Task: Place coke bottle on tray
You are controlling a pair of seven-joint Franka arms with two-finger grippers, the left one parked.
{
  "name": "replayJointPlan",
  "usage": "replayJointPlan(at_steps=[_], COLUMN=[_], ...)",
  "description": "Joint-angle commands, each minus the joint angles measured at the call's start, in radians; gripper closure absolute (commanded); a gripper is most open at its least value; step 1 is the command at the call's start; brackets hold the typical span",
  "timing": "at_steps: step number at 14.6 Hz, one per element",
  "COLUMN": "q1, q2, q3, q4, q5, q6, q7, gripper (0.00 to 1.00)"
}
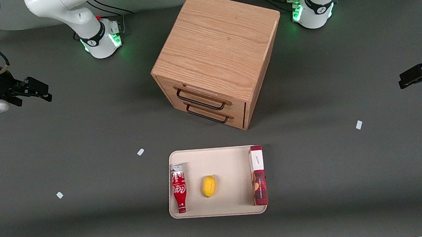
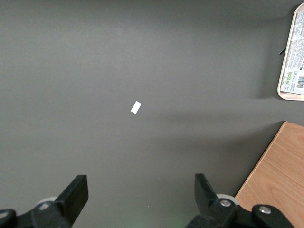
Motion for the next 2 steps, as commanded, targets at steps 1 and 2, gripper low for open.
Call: replayJointPlan(at_steps=[1, 2], q1=[0.011, 0.011], q2=[0.021, 0.024], q3=[-0.008, -0.009], q4=[0.054, 0.054], q5=[-0.021, -0.021], q6=[-0.031, -0.031], q7=[0.003, 0.004], gripper=[0.0, 0.0])
